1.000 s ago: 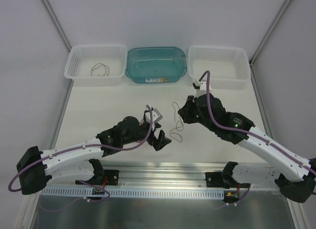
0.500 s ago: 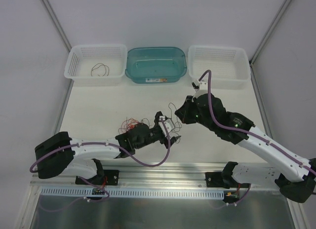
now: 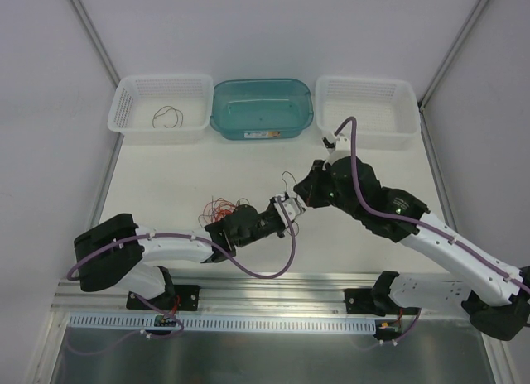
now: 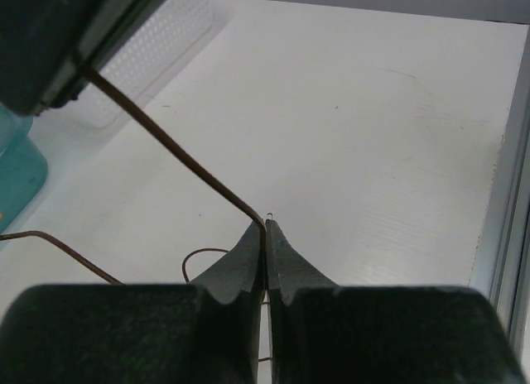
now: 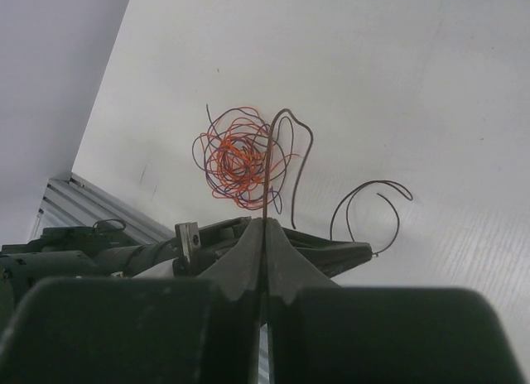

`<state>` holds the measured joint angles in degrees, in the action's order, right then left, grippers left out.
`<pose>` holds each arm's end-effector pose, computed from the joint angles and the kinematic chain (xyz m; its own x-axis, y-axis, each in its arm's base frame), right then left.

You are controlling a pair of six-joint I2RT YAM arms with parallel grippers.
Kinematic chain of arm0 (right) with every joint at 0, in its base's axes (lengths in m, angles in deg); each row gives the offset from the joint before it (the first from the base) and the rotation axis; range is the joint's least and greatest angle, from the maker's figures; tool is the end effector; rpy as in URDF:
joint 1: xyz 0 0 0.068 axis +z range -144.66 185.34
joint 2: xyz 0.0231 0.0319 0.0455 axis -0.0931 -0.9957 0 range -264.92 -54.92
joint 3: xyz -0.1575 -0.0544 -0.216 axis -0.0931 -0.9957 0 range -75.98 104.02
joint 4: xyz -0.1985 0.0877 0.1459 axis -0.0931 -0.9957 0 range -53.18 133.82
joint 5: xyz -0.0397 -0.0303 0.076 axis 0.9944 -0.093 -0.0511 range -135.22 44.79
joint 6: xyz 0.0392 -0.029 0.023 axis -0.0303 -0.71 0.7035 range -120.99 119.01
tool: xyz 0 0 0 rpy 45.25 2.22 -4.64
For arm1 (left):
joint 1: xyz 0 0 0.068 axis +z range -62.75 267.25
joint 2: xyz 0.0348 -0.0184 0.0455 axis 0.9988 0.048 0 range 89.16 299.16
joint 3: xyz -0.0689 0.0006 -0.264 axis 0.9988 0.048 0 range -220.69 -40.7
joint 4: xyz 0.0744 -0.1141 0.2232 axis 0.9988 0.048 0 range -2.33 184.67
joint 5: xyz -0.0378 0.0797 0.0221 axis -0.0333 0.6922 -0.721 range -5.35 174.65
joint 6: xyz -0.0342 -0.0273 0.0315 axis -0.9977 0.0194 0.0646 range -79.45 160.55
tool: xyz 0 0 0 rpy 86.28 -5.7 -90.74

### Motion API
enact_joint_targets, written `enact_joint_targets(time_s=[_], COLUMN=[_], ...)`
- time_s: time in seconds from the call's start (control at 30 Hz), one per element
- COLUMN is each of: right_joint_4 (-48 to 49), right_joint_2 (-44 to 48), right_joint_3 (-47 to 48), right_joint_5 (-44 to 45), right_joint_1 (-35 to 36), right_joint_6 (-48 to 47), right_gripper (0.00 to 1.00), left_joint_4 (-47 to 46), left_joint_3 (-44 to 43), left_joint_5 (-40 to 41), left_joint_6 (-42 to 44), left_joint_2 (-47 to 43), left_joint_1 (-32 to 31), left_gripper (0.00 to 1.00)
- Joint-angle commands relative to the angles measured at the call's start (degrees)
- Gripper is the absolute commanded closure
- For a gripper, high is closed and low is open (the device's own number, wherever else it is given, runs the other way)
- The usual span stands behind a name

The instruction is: Untangle the cables

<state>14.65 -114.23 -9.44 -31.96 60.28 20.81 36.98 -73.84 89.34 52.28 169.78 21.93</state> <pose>0.1339 0.1768 0.3903 -0.4499 -0.0117 -0.8930 -0.5465 0.7944 0.2650 0.1264 -0.2680 0.2402 0.2002 0.0498 -0.9785 0.8485 0.4905 0.1986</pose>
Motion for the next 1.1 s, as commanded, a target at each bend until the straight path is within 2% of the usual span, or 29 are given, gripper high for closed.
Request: enact_joint_targets(time_s=[0.0,0.1,0.13,0.2,0.23,0.27,0.33,0.4,0.43,0.5,0.53,0.63,0.83,0.93,1.07], right_joint_4=[-2.11,-5.27,-6.07,-8.69,-9.76,-10.72,-13.10,-15.29,-16.17,-18.28,-18.90,-19.96,-17.77,-17.15,-15.31], right_joint_2=[1.83,3.14,3.49,5.25,5.95,7.44,9.38,11.83,12.63,14.73,15.53,18.60,23.97,25.47,27.14], right_joint_3=[2.19,1.75,1.57,1.74,1.83,2.01,2.10,2.10,2.10,1.40,1.40,-1.32,-10.19,-13.98,-17.32], right_joint_5=[3.35,7.83,9.75,11.34,12.83,13.63,15.56,16.53,17.76,19.43,20.14,21.72,20.14,19.09,15.93], right_joint_1=[-0.09,-0.18,-0.18,-0.09,-0.09,-0.18,-0.09,-0.09,-0.09,-0.18,-0.18,-0.18,-0.18,-0.18,-0.09], right_joint_6=[-1.23,-2.02,-2.37,-3.08,-3.34,-3.52,-4.75,-5.54,-5.72,-5.89,-5.89,-5.37,-2.30,-0.54,-1.06], right_gripper=[0.99,0.87,0.74,0.62,0.49,0.43,0.26,0.19,0.10,0.00,0.00,0.00,0.00,0.00,0.01], left_joint_4=[-2.92,1.55,2.96,7.77,10.07,15.83,19.57,23.07,24.40,28.52,30.03,36.34,46.91,50.16,53.94], left_joint_3=[-1.39,-2.36,-2.80,-4.81,-5.87,-8.66,-10.96,-13.43,-14.39,-18.95,-18.97,-24.76,-42.67,-49.00,-56.84], left_joint_5=[-0.12,0.41,0.67,1.81,2.25,2.17,2.17,1.47,1.20,1.29,0.77,-1.95,-6.62,-5.48,0.32], left_joint_6=[-0.83,-0.74,-0.83,-0.39,-0.39,-0.65,-1.62,-2.75,-3.02,-3.90,-4.08,-5.40,-9.35,-9.18,-7.86], left_joint_2=[-1.69,-3.80,-4.76,-5.47,-5.82,-5.91,-6.09,-6.26,-6.52,-6.88,-6.88,-6.88,-5.83,-5.12,-2.05], left_joint_1=[-0.69,-0.69,-0.60,-0.51,-0.25,0.01,1.15,2.21,3.52,6.33,6.34,11.78,21.28,25.58,32.17], left_gripper=[1.00,1.00,1.00,1.00,1.00,1.00,1.00,1.00,1.00,1.00,1.00,1.00,1.00,1.00,1.00])
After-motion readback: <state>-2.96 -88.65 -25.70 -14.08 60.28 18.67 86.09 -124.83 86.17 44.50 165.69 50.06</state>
